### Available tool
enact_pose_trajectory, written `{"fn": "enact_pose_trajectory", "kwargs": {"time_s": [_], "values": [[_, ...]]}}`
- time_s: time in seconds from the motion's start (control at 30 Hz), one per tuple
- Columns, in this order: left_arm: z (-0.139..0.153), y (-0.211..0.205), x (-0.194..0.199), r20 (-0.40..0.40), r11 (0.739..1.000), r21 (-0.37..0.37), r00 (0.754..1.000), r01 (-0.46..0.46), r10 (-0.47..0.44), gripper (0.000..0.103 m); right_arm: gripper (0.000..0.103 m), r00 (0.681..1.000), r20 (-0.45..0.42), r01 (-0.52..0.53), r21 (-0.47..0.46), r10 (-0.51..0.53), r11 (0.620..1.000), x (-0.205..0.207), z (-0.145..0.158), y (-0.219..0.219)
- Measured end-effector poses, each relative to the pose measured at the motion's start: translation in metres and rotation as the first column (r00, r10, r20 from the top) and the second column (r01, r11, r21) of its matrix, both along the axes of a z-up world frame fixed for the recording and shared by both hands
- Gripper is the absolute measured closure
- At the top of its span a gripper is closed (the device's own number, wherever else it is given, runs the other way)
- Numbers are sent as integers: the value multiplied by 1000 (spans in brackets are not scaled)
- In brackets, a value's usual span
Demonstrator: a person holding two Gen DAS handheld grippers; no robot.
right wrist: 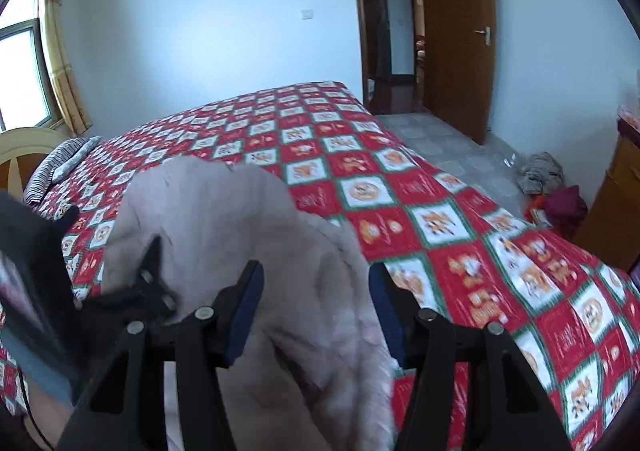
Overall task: Fold large clothes
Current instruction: 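Grasp the folded jacket bundle with both tools side by side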
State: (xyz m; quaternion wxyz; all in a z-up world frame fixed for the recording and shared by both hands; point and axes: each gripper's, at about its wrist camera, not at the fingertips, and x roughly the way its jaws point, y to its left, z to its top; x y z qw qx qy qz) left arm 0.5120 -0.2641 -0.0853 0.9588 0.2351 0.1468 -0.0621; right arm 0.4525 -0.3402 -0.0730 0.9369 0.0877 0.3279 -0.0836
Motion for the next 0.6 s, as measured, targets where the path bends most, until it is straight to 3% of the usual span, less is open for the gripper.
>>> {"fn": "enact_pose_trajectory", "kwargs": {"time_s": [0.1,0.23,0.6], "values": [[1,-1,-3,5,1000,10,1000,10,-10,1,45,999,-44,16,12,-16,1000,33,-16,1],[2,10,9,-25,999,-25,999,-22,21,1,45,997,-76,28,19,-27,999,46,-39,-4],[-33,4,47,-236,989,-147,971,-12,-23,1,40,992,-126,28,79,-18,996,53,-78,-21]]}}
